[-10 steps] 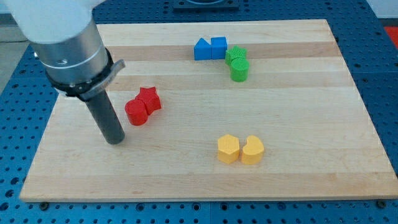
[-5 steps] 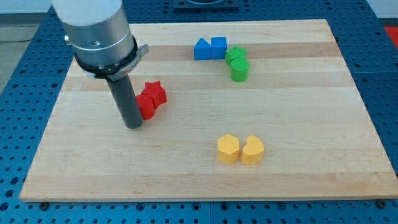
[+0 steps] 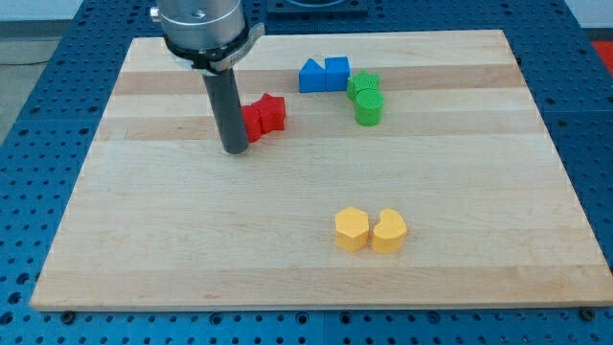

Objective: Push the red circle along with the red star below to the blue triangle

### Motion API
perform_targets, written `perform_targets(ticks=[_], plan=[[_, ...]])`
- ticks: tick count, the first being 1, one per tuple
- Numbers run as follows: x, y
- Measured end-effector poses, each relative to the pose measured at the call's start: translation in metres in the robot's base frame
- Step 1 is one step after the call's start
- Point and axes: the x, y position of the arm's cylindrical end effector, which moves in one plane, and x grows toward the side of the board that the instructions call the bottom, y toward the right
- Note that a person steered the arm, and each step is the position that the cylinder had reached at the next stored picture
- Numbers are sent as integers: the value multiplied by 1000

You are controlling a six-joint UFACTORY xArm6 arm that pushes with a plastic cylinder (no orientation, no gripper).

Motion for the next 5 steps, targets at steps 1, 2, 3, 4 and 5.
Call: perform_targets(ticks=[1, 2, 3, 4, 5], plan=[[-3, 9], [-3, 4], [-3, -40], [-10, -51], [-21, -50]])
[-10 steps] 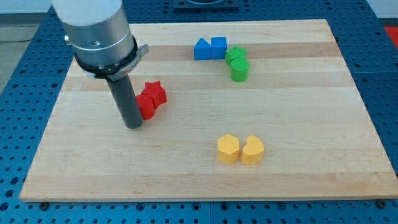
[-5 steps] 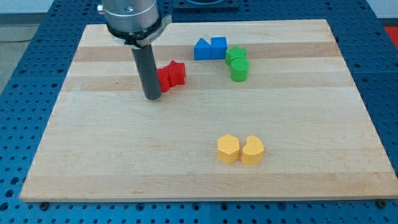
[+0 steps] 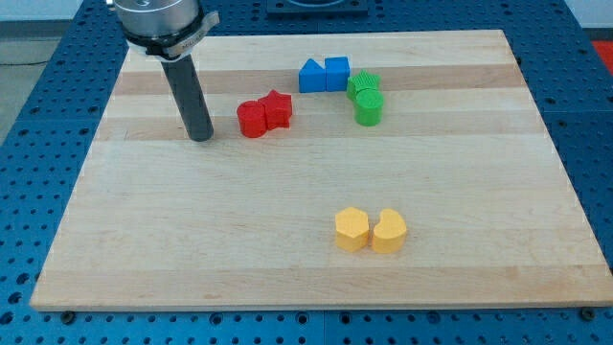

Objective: Push the red circle along with the red star below to the blue triangle

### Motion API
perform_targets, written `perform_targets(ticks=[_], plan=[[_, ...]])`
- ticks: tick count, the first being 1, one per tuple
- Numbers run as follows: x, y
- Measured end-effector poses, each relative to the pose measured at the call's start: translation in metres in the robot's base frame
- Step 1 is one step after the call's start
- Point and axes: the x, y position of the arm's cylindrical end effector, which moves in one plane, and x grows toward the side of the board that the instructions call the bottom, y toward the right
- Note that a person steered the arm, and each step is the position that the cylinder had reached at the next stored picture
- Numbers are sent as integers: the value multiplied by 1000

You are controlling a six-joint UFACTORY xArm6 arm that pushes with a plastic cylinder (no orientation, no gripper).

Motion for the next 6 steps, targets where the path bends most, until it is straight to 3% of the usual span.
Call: perform_targets(ticks=[6], plan=[[-2, 87]])
